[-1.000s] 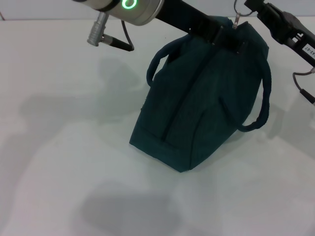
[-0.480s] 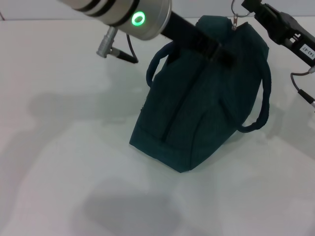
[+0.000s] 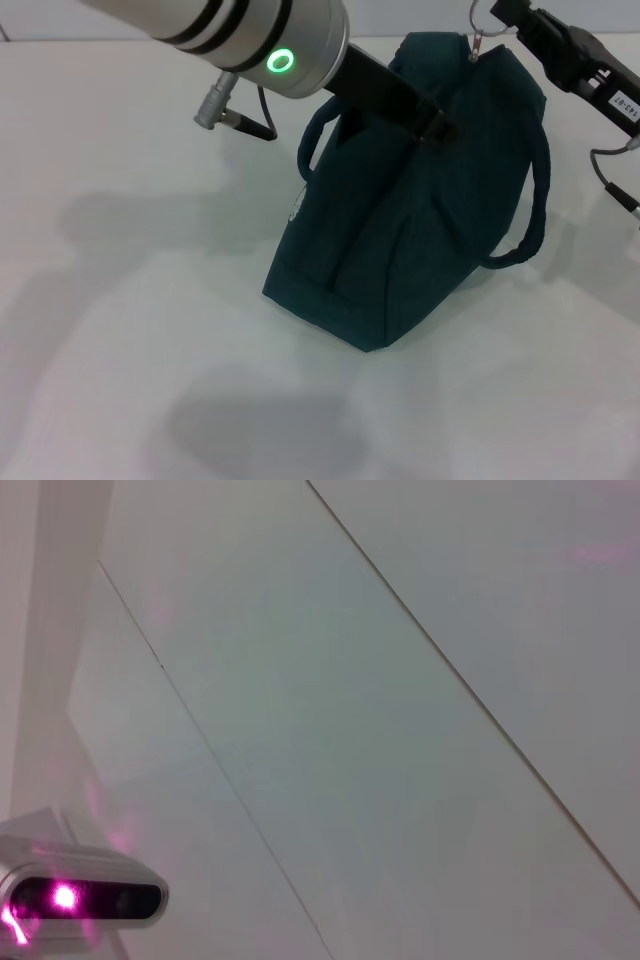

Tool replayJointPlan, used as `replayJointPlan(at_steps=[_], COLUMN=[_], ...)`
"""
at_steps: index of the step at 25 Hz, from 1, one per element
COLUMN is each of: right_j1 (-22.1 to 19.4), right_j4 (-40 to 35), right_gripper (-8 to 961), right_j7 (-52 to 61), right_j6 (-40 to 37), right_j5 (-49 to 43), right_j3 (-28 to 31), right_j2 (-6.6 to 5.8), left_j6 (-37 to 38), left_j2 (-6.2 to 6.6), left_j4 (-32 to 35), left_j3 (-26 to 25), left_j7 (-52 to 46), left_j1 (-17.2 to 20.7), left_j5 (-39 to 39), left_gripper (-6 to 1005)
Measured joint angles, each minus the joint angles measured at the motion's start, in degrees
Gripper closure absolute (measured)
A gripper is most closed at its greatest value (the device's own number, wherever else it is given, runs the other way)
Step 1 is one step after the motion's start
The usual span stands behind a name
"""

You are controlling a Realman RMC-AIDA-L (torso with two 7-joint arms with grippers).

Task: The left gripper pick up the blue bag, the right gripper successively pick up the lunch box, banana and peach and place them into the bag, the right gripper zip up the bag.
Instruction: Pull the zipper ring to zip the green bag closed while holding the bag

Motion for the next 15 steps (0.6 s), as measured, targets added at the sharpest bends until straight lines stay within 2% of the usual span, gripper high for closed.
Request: replayJointPlan(at_steps=[10,15], right_j1=[0.01,0.04], right_j4=[0.0,0.0], right_gripper=[949,949], right_j7=[0.0,0.0], right_j6=[0.38,0.39], right_j5=[0.0,0.14], right_j3=[0.0,0.0], right_j2=[0.0,0.0], left_j6=[-0.08,-0.08], left_j2=[0.13,0.11], left_j4=[-0.21,-0.22], left_j3=[-0.06,-0.06], left_j7=[2.51,3.51], left_j1=[0.06,0.06], left_j5=[0.38,0.32], left_gripper=[838,882])
